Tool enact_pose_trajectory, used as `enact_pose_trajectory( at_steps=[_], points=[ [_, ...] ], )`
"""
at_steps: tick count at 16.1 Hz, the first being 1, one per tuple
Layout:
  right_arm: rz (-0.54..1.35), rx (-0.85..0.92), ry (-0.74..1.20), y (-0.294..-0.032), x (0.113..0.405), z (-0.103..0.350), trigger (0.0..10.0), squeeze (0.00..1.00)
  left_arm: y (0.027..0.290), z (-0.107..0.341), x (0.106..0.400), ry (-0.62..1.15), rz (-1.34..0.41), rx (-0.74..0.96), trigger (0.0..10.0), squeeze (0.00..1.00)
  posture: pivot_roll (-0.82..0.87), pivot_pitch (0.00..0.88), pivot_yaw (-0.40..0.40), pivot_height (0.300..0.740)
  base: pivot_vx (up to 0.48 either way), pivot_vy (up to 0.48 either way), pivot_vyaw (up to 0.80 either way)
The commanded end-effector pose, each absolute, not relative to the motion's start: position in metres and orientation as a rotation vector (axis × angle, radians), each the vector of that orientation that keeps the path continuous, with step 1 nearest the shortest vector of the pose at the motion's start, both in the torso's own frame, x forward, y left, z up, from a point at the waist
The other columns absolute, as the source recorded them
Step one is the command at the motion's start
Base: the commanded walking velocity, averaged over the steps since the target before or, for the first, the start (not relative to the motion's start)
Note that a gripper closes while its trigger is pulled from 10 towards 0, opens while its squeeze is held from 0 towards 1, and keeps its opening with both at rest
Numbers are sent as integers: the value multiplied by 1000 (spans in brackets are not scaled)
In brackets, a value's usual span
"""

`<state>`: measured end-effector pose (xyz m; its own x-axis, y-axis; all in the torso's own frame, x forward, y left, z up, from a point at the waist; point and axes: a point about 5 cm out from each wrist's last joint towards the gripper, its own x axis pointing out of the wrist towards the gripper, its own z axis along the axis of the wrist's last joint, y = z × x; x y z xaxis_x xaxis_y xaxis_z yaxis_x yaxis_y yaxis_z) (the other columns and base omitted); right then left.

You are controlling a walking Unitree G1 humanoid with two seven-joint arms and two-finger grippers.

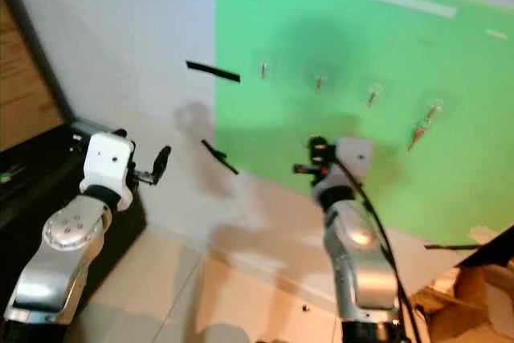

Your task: Hang keys on a hook

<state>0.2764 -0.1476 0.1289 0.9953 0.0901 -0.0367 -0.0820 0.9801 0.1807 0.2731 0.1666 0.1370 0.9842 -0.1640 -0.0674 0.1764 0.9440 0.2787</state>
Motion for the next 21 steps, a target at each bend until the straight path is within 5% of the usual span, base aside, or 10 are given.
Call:
enact_pose_trajectory(
  at_steps=[1,11,16,21],
  points=[
    [54,176,26,-155,279,135,10000,0,163,141,272,22,-195,279,10000,0,46,0,-42,740,0,0,0],
    [8,235,-83,-171,303,163,10000,0,147,147,270,9,-429,287,10000,0,41,0,-46,740,0,0,0],
    [6,253,-112,-172,316,171,10000,0,127,154,252,11,-770,221,10000,0,55,0,-53,740,0,0,0],
    [-57,294,-159,-181,330,182,10000,0,125,159,252,28,-865,189,10000,0,68,0,-57,740,0,0,0]
  ],
)
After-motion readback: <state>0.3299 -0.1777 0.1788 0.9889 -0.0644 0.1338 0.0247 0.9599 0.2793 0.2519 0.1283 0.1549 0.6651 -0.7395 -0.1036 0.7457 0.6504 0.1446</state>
